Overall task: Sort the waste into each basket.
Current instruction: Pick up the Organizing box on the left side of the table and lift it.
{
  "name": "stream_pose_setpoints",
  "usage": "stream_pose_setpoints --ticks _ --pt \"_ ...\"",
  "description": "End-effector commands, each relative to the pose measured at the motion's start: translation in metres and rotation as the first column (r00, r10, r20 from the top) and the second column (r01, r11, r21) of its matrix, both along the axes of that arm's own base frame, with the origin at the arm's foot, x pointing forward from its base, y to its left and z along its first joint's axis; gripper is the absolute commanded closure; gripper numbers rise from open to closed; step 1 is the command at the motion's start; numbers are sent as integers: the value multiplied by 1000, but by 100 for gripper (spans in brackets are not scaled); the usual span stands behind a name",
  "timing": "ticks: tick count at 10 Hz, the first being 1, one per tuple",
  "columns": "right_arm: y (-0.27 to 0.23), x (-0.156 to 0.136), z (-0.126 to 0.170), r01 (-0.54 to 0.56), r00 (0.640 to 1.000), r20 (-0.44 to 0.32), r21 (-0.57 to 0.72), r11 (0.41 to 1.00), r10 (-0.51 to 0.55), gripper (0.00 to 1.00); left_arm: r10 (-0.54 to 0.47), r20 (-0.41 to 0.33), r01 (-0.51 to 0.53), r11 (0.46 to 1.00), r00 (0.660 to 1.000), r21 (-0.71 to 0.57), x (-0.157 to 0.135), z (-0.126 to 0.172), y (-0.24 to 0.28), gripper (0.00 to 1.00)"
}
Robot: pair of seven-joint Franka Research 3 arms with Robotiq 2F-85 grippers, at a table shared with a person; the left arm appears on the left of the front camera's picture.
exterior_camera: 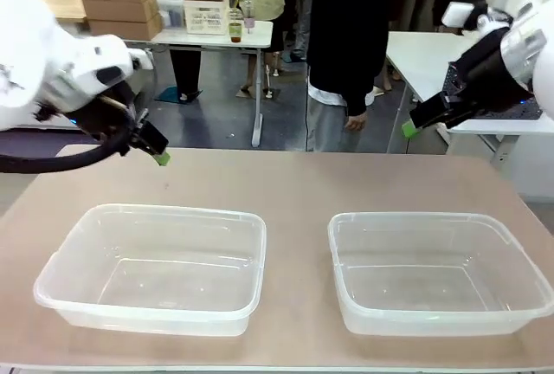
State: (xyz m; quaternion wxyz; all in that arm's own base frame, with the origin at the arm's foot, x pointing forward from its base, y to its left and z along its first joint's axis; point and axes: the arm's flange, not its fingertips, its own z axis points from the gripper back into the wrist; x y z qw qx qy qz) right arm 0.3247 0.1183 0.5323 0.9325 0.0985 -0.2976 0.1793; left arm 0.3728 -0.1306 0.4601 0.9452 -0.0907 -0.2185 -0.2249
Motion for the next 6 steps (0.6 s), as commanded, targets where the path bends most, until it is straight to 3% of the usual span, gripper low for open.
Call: stream_pose_setpoints --ticks 1,2,3,4,5,6 --pt "-21 4 -5 9 996 -92 199 980 9 0 -1 10 1 1000 1000 -27 -10 20 6 0" --pt "-59 -10 5 20 993 -113 502 865 43 0 -197 -25 179 931 980 -319 -16 37 42 0" --pt "-100 -21 12 251 959 -272 701 668 -76 0 -203 27 182 804 979 -566 -20 49 80 0" --pt "-139 -30 4 336 933 -357 823 458 -44 0 -111 48 107 618 993 -779 -23 53 119 0" --pt "-175 -41 -13 401 909 -417 867 297 -10 0 6 104 94 374 995 -923 -33 50 159 0" --pt "-201 -54 -26 413 910 -412 895 169 -40 0 59 55 38 253 997 -967 -40 39 187 0"
